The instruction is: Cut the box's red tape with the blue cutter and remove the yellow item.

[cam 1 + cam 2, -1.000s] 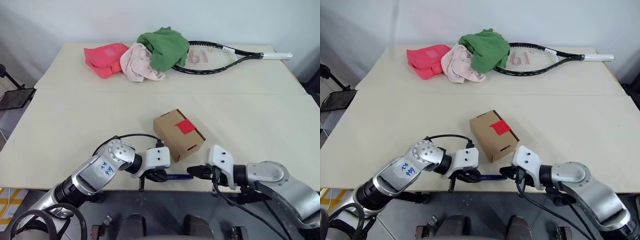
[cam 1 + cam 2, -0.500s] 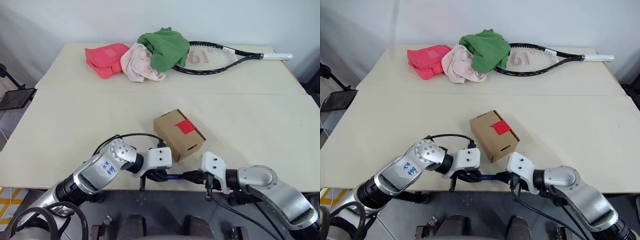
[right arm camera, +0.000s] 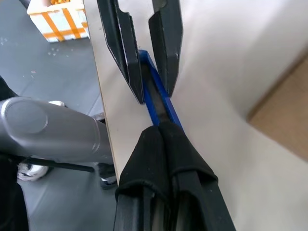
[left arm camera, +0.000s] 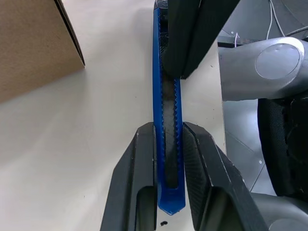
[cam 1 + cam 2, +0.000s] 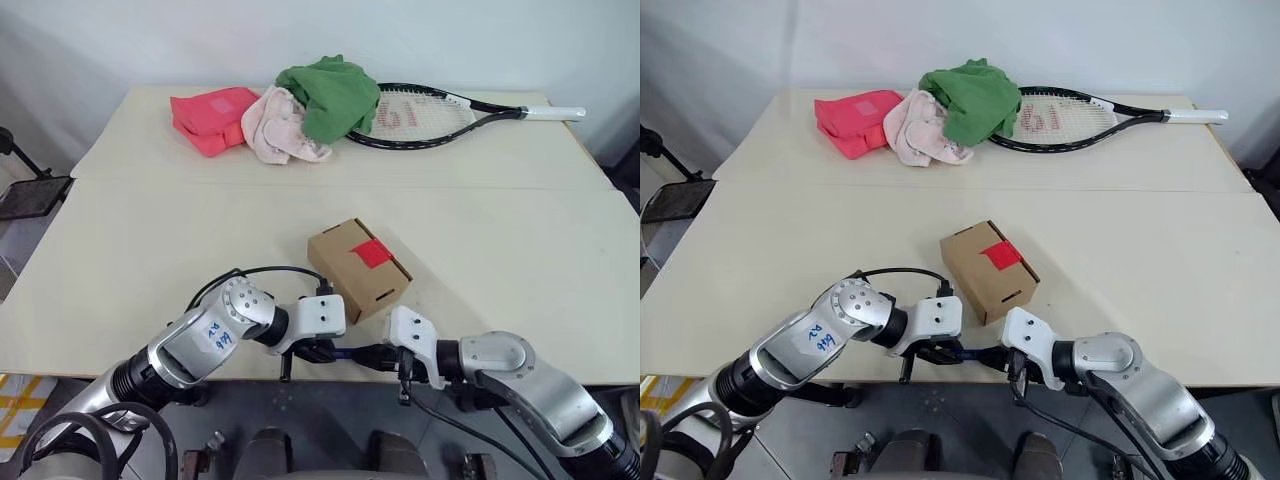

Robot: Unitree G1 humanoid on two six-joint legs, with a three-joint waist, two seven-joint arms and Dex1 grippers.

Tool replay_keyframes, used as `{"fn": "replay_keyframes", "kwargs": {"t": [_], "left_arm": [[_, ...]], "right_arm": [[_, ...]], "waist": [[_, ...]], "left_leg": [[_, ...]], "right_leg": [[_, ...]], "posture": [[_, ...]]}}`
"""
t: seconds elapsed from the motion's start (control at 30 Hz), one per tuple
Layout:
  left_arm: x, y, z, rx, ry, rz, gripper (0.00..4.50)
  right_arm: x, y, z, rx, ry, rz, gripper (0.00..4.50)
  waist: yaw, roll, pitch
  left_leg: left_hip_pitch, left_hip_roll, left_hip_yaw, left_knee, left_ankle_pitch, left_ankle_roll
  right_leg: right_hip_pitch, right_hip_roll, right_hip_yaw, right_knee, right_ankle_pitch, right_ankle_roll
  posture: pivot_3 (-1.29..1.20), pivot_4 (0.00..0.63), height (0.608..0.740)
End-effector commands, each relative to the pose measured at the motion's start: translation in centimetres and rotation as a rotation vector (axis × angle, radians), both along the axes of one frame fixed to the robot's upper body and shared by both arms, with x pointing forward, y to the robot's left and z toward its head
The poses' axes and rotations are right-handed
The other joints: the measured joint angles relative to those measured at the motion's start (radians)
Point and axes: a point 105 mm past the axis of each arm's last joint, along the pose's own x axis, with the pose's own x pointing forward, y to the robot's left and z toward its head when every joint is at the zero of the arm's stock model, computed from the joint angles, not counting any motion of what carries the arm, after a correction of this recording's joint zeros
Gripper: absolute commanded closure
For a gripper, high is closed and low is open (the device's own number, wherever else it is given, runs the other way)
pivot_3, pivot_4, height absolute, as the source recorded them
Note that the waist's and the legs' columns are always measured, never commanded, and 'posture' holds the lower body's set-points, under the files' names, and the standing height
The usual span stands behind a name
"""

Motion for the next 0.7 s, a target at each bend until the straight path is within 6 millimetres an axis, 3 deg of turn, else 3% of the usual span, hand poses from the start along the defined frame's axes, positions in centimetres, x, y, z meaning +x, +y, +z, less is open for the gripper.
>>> {"fn": "replay_keyframes", "kwargs": {"t": [0.03, 0.23, 0.7], "left_arm": [[-0.4, -0.3, -0.5, 0.013, 0.004, -0.016, 3.99], [-0.4, -0.6, -0.6, 0.008, 0.006, -0.025, 3.99], [-0.5, -0.7, -0.6, 0.007, 0.008, -0.037, 3.99]], "right_arm": [[-0.3, -1.7, 1.0, -0.032, -0.016, -0.015, 4.49], [0.0, -3.3, 0.3, -0.083, 0.001, -0.062, 4.49], [-0.1, -1.0, -0.3, -0.050, 0.050, -0.037, 4.49]], "waist": [[0.000, 0.000, 0.000], [-0.001, 0.000, 0.000], [-0.002, 0.000, 0.000]], "left_leg": [[0.000, 0.000, 0.000, 0.000, 0.000, 0.000], [0.000, 0.000, 0.000, 0.000, 0.000, 0.000], [0.000, 0.000, 0.000, 0.000, 0.000, 0.000]], "right_leg": [[0.000, 0.000, 0.000, 0.000, 0.000, 0.000], [0.000, 0.000, 0.000, 0.000, 0.000, 0.000], [0.000, 0.000, 0.000, 0.000, 0.000, 0.000]], "posture": [[0.00, 0.150, 0.740], [0.00, 0.150, 0.740], [0.00, 0.150, 0.740]]}}
